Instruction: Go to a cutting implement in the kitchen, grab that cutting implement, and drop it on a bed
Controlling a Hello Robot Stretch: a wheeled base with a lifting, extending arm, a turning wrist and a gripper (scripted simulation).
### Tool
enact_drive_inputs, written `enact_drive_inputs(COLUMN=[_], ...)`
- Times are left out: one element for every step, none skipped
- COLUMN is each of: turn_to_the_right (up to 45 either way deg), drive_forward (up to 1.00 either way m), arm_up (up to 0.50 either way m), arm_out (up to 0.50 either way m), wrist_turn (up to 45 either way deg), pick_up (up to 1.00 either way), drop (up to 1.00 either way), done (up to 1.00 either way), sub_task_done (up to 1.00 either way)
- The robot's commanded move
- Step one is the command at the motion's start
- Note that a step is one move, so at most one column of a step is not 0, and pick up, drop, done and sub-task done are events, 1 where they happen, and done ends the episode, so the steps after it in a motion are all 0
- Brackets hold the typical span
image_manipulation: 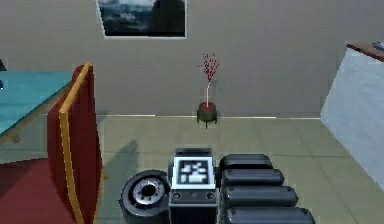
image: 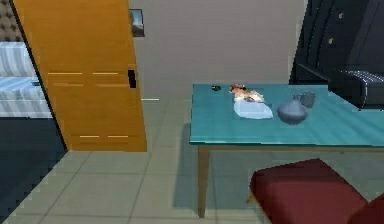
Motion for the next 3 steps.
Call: enact_drive_inputs(turn_to_the_right=[-42.0, 0.0, -36.0], drive_forward=[0.00, 0.55, 0.00], arm_up=[0.00, 0.00, 0.00], arm_out=[0.00, 0.00, 0.00], wrist_turn=[0.0, 0.0, 0.0], pick_up=[0.00, 0.00, 0.00], drop=[0.00, 0.00, 0.00], done=[0.00, 0.00, 0.00], sub_task_done=[0.00, 0.00, 0.00])
